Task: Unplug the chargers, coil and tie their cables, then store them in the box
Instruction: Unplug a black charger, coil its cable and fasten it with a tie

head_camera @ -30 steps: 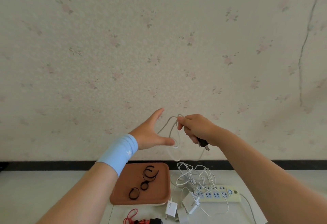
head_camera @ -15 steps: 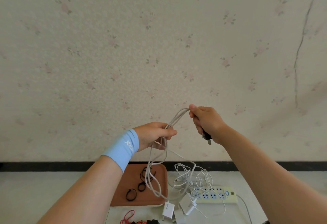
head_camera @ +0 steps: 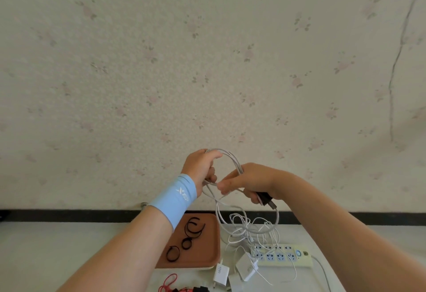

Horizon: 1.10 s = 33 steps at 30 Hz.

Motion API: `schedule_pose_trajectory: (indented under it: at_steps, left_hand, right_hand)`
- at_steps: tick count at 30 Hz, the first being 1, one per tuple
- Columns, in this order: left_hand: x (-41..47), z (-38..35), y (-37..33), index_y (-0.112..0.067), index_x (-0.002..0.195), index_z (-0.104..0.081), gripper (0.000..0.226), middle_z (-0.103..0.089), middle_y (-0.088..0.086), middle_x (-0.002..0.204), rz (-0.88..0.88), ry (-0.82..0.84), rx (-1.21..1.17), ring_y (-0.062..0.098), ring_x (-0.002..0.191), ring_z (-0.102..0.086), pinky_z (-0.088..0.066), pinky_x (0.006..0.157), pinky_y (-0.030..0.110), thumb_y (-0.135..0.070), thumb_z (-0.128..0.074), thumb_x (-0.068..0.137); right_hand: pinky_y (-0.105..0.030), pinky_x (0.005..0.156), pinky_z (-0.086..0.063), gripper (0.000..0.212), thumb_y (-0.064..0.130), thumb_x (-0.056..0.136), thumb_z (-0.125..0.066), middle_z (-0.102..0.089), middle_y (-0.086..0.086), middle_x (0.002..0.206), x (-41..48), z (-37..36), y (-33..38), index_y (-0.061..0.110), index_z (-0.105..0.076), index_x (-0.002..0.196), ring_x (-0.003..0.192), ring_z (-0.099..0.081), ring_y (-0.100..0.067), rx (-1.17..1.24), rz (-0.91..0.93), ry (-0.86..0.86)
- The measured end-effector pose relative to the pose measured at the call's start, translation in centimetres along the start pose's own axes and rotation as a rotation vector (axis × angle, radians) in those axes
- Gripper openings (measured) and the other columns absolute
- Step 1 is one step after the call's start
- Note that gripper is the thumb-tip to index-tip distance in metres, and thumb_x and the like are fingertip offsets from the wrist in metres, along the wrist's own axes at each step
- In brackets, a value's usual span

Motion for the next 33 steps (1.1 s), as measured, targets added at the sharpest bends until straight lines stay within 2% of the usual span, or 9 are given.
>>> schedule_pose_trajectory:
  at_steps: [4, 8, 13, 18, 21, 24, 27, 31, 33]
  left_hand:
    - [-0.3, -0.2, -0.6, -0.013, 0.069, -0.05, 0.034, -0.024, -0.004, 0.052, 0.057, 0.065, -0.091, 0.012, 0.042, -0.017, -0.016, 0.04, 0.019, -0.035, -0.045, 0.093]
    - [-0.8, 0.1, -0.5, -0.018, 0.063, -0.046, 0.055, -0.026, -0.004, 0.054, 0.181, 0.224, 0.316, 0.011, 0.043, -0.018, -0.015, 0.04, 0.019, -0.063, -0.043, 0.095]
    - [-1.2, -0.2, 0.0, -0.017, 0.067, -0.045, 0.059, -0.027, -0.005, 0.053, 0.197, 0.275, 0.61, 0.013, 0.042, -0.021, -0.02, 0.043, 0.02, -0.068, -0.033, 0.095]
    - [-0.4, 0.8, -0.6, -0.015, 0.065, -0.05, 0.066, -0.041, -0.001, 0.057, 0.079, 0.131, 0.96, 0.017, 0.045, -0.032, -0.032, 0.05, 0.023, -0.068, -0.025, 0.095]
    - [0.0, 0.6, -0.7, -0.017, 0.063, -0.043, 0.061, -0.032, -0.003, 0.052, 0.046, 0.125, 0.591, 0.015, 0.042, -0.024, -0.024, 0.046, 0.023, -0.066, -0.028, 0.096]
    - [-0.3, 0.3, -0.7, -0.019, 0.058, -0.038, 0.06, -0.024, -0.003, 0.054, 0.066, 0.119, 0.061, 0.013, 0.042, -0.017, -0.018, 0.041, 0.022, -0.063, -0.033, 0.098]
    - [-0.6, -0.4, -0.5, -0.019, 0.056, -0.037, 0.06, -0.022, -0.005, 0.049, 0.141, 0.182, -0.295, 0.009, 0.038, -0.016, -0.016, 0.034, 0.019, -0.061, -0.036, 0.099]
    - [-0.8, -1.0, -0.9, -0.017, 0.058, -0.038, 0.059, -0.021, -0.007, 0.044, 0.213, 0.248, -0.528, 0.006, 0.032, -0.017, -0.012, 0.03, 0.018, -0.06, -0.037, 0.099]
    - [-0.8, -0.7, -1.0, -0.017, 0.058, -0.039, 0.059, -0.021, -0.007, 0.046, 0.21, 0.214, -0.476, 0.007, 0.032, -0.017, -0.013, 0.031, 0.019, -0.061, -0.038, 0.098]
  right_hand:
    - [-0.021, 0.051, -0.039, 0.056, 0.047, 0.09, -0.067, -0.07, -0.003, 0.129, -0.7, -1.6, -0.1, 0.008, -0.063, 0.131, 0.045, -0.036, -0.007, 0.282, -0.01, 0.295]
    - [-0.018, 0.044, -0.033, 0.046, 0.031, 0.101, -0.05, -0.066, -0.009, 0.135, -0.6, 0.2, 0.3, 0.005, -0.053, 0.14, 0.038, -0.033, -0.004, 0.682, 0.028, 0.286]
    - [-0.021, 0.043, -0.038, 0.032, 0.025, 0.106, -0.047, -0.073, -0.007, 0.121, 0.0, 1.1, -0.6, 0.006, -0.063, 0.126, 0.039, -0.038, -0.006, 0.753, -0.024, 0.069]
    - [-0.026, 0.046, -0.041, 0.021, 0.031, 0.098, -0.063, -0.074, 0.01, 0.068, -0.8, 3.7, 0.4, 0.014, -0.076, 0.094, 0.044, -0.047, -0.014, 0.228, 0.141, -0.497]
    - [-0.026, 0.047, -0.041, 0.022, 0.037, 0.092, -0.07, -0.076, 0.002, 0.074, -0.7, 3.0, 1.2, 0.016, -0.076, 0.095, 0.043, -0.047, -0.014, 0.297, 0.179, -0.42]
    - [-0.024, 0.045, -0.035, 0.034, 0.052, 0.081, -0.078, -0.055, -0.009, 0.056, -0.4, 0.8, 1.2, 0.023, -0.078, 0.1, 0.042, -0.043, -0.016, 0.193, 0.118, -0.197]
    - [-0.023, 0.043, -0.033, 0.034, 0.045, 0.086, -0.075, -0.052, 0.002, 0.049, -0.6, -1.3, 1.7, 0.024, -0.074, 0.113, 0.04, -0.038, -0.013, 0.185, 0.129, 0.014]
    - [-0.023, 0.045, -0.037, 0.032, 0.031, 0.091, -0.073, -0.078, 0.002, 0.105, -0.8, -3.9, 2.4, 0.017, -0.066, 0.118, 0.042, -0.036, -0.009, 0.201, 0.148, 0.248]
    - [-0.023, 0.045, -0.04, 0.031, 0.028, 0.088, -0.077, -0.077, -0.005, 0.108, -0.5, -4.5, 2.2, 0.014, -0.068, 0.114, 0.041, -0.038, -0.01, 0.141, 0.125, 0.263]
Point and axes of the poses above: each hand's wrist, its own x-axis towards the middle knuckle, its own z-axis out of the back of the hand, y = z × x, the point moved 7 cm from there along x, towards the middle knuckle
